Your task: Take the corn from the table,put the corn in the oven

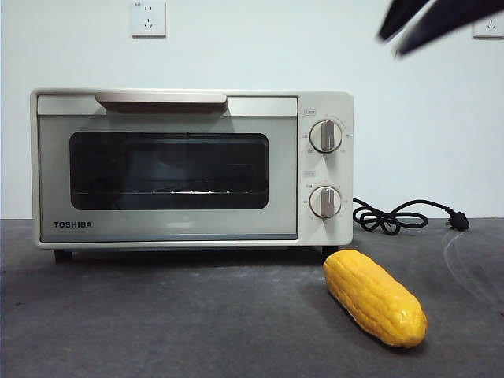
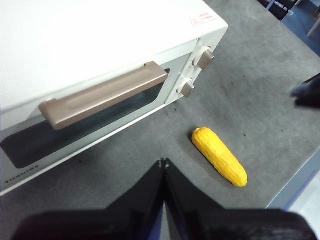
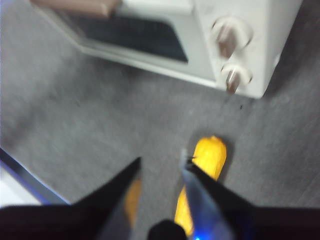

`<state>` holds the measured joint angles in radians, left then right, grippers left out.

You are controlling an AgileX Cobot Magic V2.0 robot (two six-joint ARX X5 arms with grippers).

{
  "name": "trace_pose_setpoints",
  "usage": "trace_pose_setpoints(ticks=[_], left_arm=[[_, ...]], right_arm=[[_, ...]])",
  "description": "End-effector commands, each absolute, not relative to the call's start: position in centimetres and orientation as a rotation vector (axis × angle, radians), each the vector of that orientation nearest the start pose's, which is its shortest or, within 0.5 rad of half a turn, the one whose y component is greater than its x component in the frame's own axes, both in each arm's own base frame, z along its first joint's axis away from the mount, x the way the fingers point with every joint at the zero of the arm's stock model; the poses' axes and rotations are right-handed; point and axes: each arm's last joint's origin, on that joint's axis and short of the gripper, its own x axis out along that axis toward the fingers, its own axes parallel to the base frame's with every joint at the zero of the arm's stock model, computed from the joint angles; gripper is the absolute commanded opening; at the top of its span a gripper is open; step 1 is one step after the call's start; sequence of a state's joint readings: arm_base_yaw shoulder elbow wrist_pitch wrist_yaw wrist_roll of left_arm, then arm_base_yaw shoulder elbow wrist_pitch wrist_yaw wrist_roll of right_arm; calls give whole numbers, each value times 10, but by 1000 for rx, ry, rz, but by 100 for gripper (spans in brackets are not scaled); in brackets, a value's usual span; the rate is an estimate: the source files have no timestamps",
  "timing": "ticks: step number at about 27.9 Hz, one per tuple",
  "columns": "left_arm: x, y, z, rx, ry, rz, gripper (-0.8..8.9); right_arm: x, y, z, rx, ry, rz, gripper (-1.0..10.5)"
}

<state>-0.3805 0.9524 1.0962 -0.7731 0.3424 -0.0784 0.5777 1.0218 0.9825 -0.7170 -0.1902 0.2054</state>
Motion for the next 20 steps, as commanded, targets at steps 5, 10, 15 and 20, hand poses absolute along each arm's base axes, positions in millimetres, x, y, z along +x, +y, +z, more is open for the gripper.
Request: trace_pose_setpoints(ticks=[5, 10, 15, 20], left_arm=[[161, -76, 358, -46, 665, -678, -6], [161, -76, 357, -46, 668, -677, -5], [161, -75, 357, -46, 669, -677, -5], [160, -75, 356, -32, 685, -679, -5]], right_arm=[[176, 148, 275, -95, 1032, 586, 508], [192, 168, 240, -175, 1159, 541, 504], [206, 180, 210, -210, 1240, 517, 501], [215, 188, 185, -236, 1306, 495, 499]])
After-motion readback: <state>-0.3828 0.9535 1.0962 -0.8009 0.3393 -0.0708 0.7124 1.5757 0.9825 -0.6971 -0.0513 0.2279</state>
